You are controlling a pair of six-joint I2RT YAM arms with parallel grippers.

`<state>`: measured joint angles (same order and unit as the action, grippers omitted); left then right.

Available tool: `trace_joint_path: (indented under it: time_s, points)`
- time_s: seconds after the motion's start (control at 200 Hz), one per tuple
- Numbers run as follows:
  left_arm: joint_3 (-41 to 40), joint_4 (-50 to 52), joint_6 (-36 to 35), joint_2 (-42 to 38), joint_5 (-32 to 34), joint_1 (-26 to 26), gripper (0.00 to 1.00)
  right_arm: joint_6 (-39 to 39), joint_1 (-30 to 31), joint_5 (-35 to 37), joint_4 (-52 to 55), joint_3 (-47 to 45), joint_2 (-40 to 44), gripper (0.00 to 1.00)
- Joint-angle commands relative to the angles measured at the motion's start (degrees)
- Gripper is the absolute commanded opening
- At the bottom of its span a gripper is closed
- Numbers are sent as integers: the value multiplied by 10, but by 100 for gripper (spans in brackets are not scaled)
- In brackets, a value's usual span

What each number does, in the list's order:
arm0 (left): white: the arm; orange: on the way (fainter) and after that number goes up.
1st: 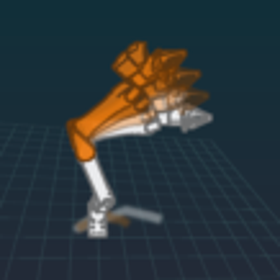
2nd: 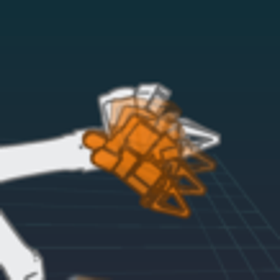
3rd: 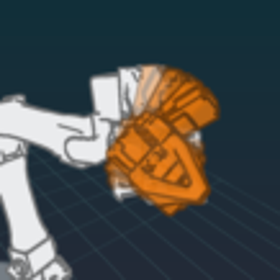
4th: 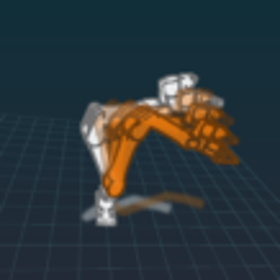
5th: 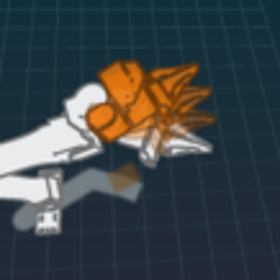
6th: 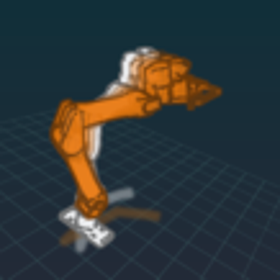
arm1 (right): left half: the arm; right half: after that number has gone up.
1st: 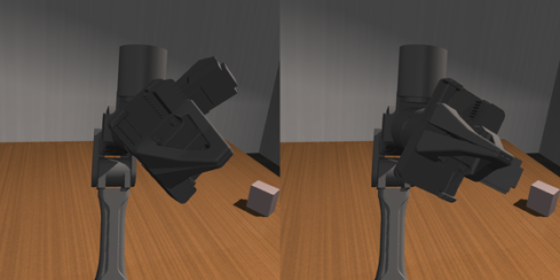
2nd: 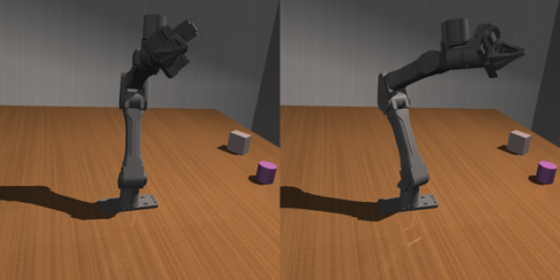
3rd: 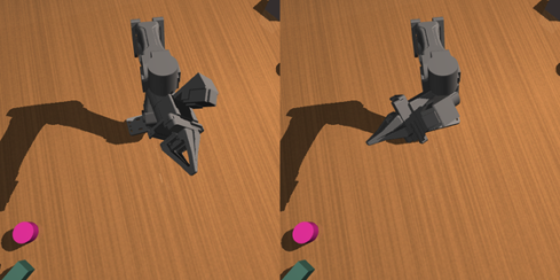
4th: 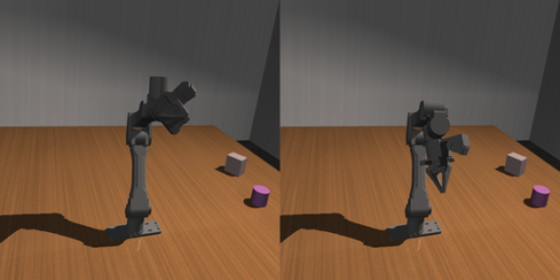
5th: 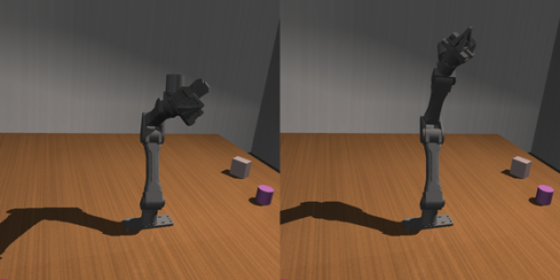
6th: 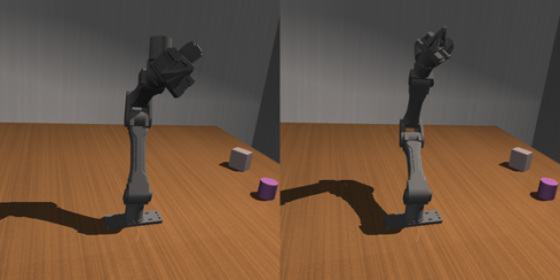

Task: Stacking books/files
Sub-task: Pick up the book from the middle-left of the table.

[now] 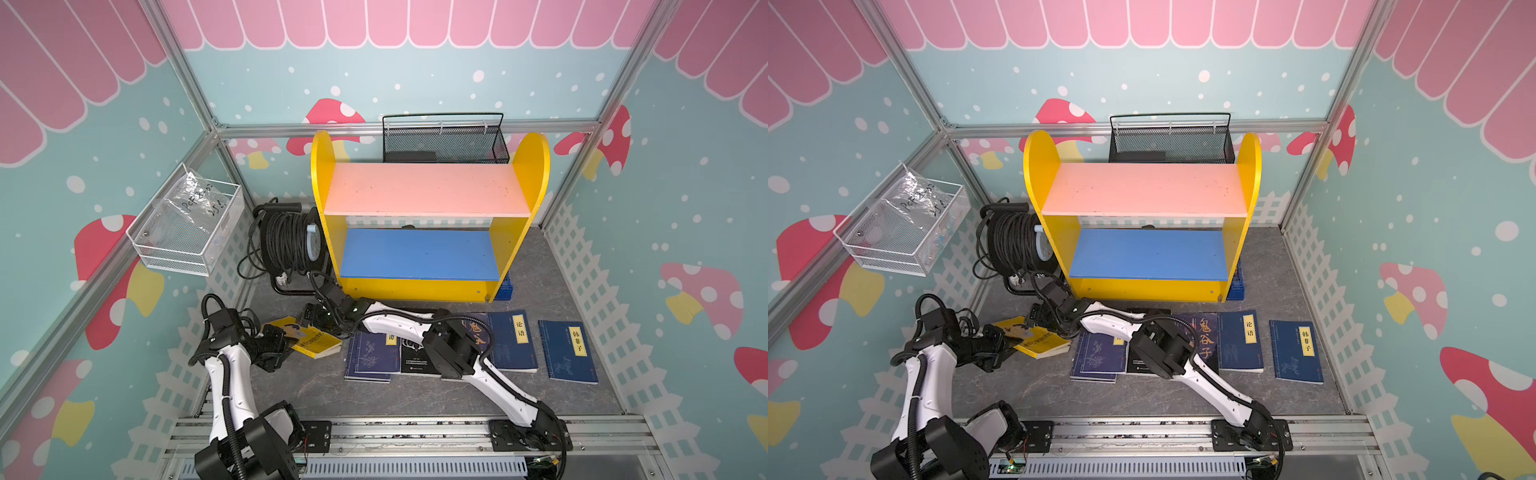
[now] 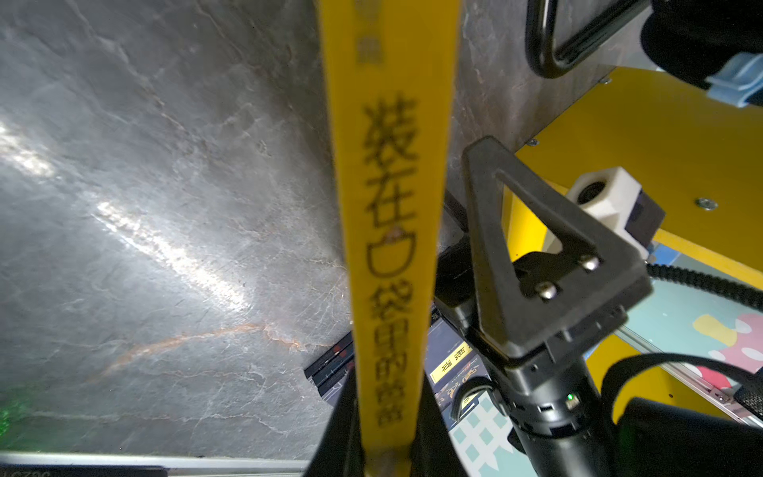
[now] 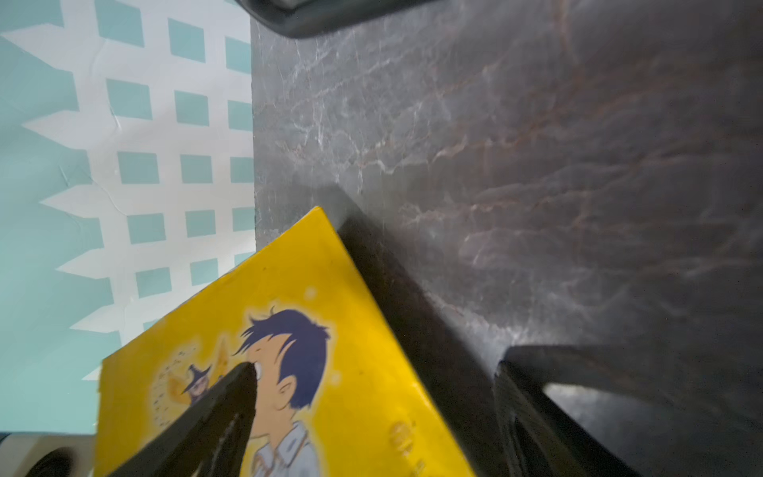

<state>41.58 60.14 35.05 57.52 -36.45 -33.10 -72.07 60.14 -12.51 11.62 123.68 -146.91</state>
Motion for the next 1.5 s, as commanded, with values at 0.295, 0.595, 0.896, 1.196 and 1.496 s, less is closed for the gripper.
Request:
trace_joint_path:
  time_s: [0.295, 0.595, 0.896, 1.196, 1.496]
  points:
    - [119, 32, -58, -10, -73, 32, 0, 172, -18, 88, -26, -12, 175, 93]
    - [161, 59, -85, -19, -122, 94, 0, 201, -27, 168, -12, -146, 322, 94]
    - [212, 65, -151, -23, -192, 165, 0, 265, -32, 226, -18, -327, 493, 95]
    - [250, 21, -153, -43, -99, 257, 0, 210, -37, 326, -46, -533, 661, 98]
    - [269, -49, -103, -106, -21, 352, 0, 183, -41, 382, -41, -605, 750, 98]
